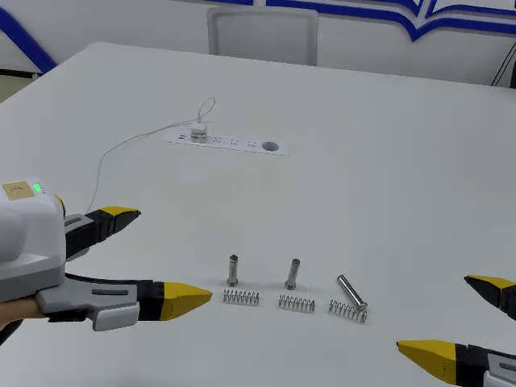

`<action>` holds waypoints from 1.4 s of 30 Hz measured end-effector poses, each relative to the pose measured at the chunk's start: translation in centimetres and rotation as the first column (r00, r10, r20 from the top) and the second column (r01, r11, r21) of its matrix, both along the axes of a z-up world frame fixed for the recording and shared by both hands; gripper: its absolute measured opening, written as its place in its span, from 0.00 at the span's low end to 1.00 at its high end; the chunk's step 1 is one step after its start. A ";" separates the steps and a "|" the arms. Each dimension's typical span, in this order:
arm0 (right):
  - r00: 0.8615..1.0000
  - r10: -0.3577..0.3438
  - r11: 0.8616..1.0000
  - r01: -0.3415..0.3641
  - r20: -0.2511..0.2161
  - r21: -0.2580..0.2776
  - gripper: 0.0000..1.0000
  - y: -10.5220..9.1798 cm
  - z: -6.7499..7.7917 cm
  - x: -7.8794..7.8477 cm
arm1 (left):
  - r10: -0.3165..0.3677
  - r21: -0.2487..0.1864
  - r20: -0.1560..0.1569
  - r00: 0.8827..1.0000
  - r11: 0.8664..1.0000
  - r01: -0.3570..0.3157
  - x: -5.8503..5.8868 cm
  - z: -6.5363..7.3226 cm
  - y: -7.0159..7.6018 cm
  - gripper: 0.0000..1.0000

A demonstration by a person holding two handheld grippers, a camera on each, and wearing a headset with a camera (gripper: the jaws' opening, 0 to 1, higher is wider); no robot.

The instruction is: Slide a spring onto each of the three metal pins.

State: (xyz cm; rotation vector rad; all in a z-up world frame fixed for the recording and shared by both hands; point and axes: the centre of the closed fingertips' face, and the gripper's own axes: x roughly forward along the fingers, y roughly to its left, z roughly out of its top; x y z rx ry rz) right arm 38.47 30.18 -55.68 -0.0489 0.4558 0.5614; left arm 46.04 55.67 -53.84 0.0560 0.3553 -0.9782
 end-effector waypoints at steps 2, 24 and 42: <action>1.000 0.001 1.000 -0.001 -0.002 -0.002 0.90 0.0 0.0 0.0 | 0.000 0.000 -0.001 1.000 1.000 0.000 0.0 0.0 0.0 1.00; 1.000 0.016 1.000 -0.016 -0.018 0.003 0.90 0.5 -0.7 0.2 | -0.007 0.004 -0.018 1.000 1.000 0.007 -0.2 -0.7 -0.2 1.00; 0.999 0.037 0.999 -0.037 -0.009 0.000 0.87 1.2 -0.6 1.1 | 0.001 0.004 -0.033 0.999 1.000 -0.001 -0.6 -1.2 0.0 1.00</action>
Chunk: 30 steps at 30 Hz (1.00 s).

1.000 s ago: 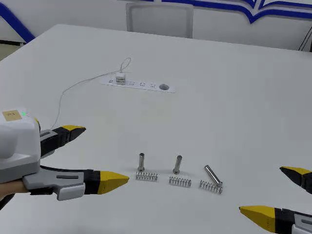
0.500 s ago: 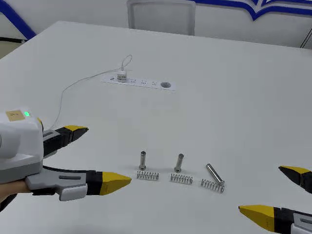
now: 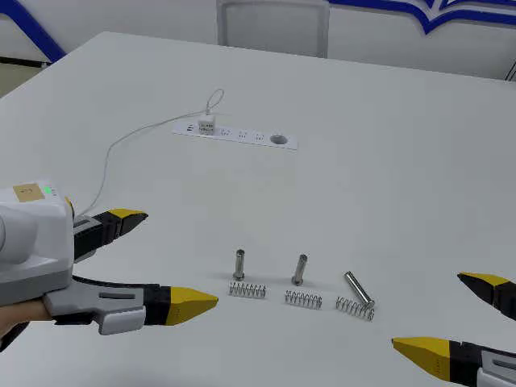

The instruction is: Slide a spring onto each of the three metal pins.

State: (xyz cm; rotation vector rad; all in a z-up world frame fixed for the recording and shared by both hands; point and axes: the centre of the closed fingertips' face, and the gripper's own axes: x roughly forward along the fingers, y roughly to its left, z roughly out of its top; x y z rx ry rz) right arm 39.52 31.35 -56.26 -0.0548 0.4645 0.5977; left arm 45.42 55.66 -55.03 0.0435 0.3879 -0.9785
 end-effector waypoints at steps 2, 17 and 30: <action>1.000 0.003 1.000 -0.003 0.001 -0.001 0.87 0.1 0.0 0.2 | -0.001 0.002 -0.002 1.000 1.000 0.001 -0.1 -0.1 0.0 1.00; 1.000 -0.019 0.999 0.019 0.002 -0.045 0.77 0.0 -1.2 3.4 | 0.008 -0.005 -0.014 1.000 1.000 -0.008 -0.4 -0.4 0.0 1.00; 0.999 0.001 0.996 -0.005 -0.041 -0.085 0.69 0.2 -3.2 4.6 | 0.009 -0.007 -0.014 1.000 1.000 -0.009 -0.3 -0.7 0.1 1.00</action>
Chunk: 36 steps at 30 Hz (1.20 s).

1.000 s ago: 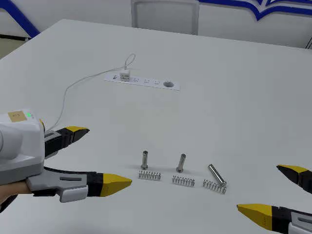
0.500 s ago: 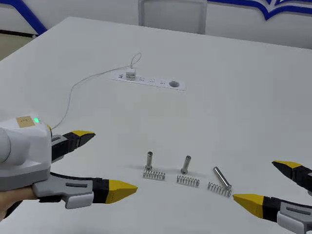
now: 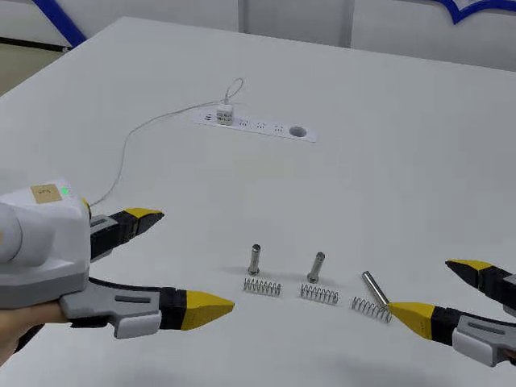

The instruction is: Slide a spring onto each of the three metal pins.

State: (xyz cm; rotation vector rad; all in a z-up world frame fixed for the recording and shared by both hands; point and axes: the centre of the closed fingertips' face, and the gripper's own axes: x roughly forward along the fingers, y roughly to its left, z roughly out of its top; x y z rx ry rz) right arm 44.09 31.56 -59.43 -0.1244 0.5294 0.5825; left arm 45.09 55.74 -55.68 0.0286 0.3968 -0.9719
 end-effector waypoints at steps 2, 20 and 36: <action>1.000 0.005 1.000 -0.005 -0.004 -0.012 0.68 0.3 -0.2 0.1 | -0.002 0.002 0.000 1.000 1.000 0.002 0.0 0.0 0.0 1.00; 0.999 -0.005 0.997 0.001 -0.054 -0.074 0.58 1.1 -3.3 3.4 | 0.006 0.006 -0.013 1.000 1.000 -0.006 -0.2 -0.4 0.3 1.00; 0.995 -0.029 0.997 0.021 -0.101 -0.077 0.39 1.2 -5.6 4.8 | 0.004 -0.006 -0.032 0.999 1.000 -0.004 0.2 -0.7 0.0 1.00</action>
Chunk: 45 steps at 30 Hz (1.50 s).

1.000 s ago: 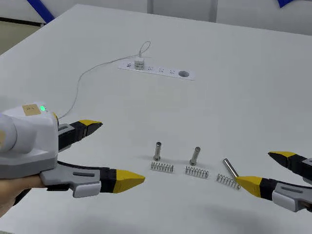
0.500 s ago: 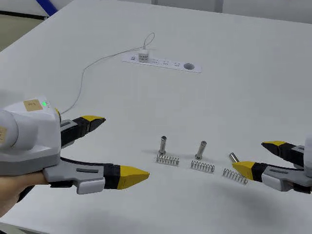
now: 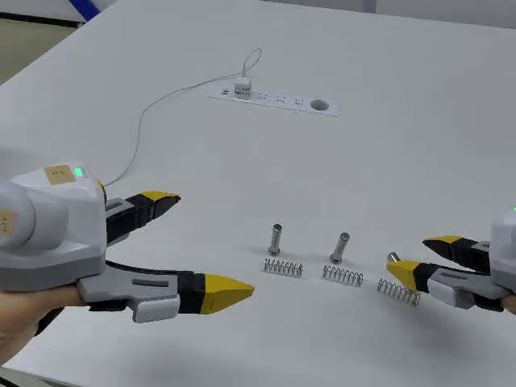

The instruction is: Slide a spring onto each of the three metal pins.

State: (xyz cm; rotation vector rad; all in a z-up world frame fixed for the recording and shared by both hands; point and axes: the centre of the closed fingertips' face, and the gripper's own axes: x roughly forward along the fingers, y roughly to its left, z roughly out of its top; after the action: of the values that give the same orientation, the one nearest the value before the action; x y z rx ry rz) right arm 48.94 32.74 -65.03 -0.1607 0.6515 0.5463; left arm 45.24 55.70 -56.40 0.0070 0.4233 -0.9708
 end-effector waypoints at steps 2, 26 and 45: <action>1.000 -0.009 1.000 0.009 -0.009 0.005 0.35 0.0 -0.4 0.2 | -0.007 0.002 0.000 1.000 1.000 0.007 0.0 -0.1 -0.2 1.00; 0.995 -0.039 0.998 0.034 -0.090 -0.054 0.22 -0.1 -3.1 1.2 | -0.026 0.014 -0.010 1.000 1.000 0.026 -0.2 -0.5 -0.5 1.00; 0.992 -0.031 0.996 0.021 -0.120 -0.085 0.11 0.7 -3.6 1.5 | -0.022 0.016 -0.008 1.000 1.000 0.022 0.2 -0.3 -0.5 1.00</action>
State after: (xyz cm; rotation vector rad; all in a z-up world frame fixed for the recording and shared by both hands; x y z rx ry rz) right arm 50.43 33.44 -68.64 -0.1985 0.7947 0.5069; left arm 45.40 55.20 -56.75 0.0230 0.4388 -0.9896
